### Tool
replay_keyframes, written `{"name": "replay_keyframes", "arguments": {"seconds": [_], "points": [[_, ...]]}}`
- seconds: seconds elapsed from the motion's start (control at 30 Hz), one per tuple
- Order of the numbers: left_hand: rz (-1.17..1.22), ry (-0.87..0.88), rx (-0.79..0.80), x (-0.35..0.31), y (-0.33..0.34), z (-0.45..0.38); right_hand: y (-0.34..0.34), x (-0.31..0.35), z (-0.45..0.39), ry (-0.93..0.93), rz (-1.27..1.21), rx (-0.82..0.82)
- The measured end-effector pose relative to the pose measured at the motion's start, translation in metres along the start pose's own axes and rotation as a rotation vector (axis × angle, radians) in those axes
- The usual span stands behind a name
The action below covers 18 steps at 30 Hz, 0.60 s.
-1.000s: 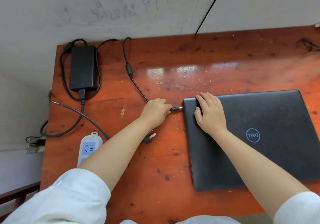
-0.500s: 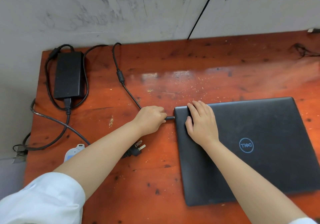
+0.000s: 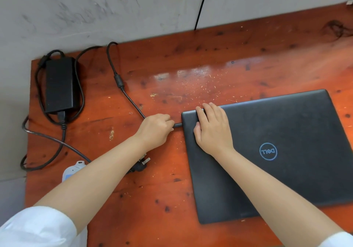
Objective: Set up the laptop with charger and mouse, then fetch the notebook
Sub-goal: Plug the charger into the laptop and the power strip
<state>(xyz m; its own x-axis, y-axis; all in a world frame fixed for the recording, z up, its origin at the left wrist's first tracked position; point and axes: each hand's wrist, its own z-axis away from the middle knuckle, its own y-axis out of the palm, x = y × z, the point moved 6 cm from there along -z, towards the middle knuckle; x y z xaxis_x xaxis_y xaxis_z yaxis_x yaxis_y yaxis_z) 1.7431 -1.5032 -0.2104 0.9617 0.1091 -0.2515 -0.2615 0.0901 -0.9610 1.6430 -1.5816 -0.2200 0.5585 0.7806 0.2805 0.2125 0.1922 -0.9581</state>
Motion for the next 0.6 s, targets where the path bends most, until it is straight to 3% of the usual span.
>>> {"name": "replay_keyframes", "arguments": {"seconds": [0.13, 0.27, 0.37, 0.47, 0.6], "points": [[-0.032, -0.047, 0.041, -0.002, 0.002, 0.000, -0.002, -0.002, 0.001, 0.009, -0.043, -0.003], [-0.051, -0.335, 0.191, 0.002, 0.013, 0.004, -0.003, -0.002, 0.002, -0.006, -0.087, 0.002], [0.169, -0.505, 0.021, -0.005, 0.009, 0.033, -0.004, -0.001, 0.003, -0.025, -0.096, 0.013], [0.209, -0.700, -0.237, -0.008, 0.006, 0.091, -0.002, 0.000, 0.004, -0.028, -0.079, 0.046], [0.253, -0.935, -0.121, -0.002, 0.032, 0.153, -0.010, 0.009, 0.007, -0.042, -0.074, 0.004]]}}
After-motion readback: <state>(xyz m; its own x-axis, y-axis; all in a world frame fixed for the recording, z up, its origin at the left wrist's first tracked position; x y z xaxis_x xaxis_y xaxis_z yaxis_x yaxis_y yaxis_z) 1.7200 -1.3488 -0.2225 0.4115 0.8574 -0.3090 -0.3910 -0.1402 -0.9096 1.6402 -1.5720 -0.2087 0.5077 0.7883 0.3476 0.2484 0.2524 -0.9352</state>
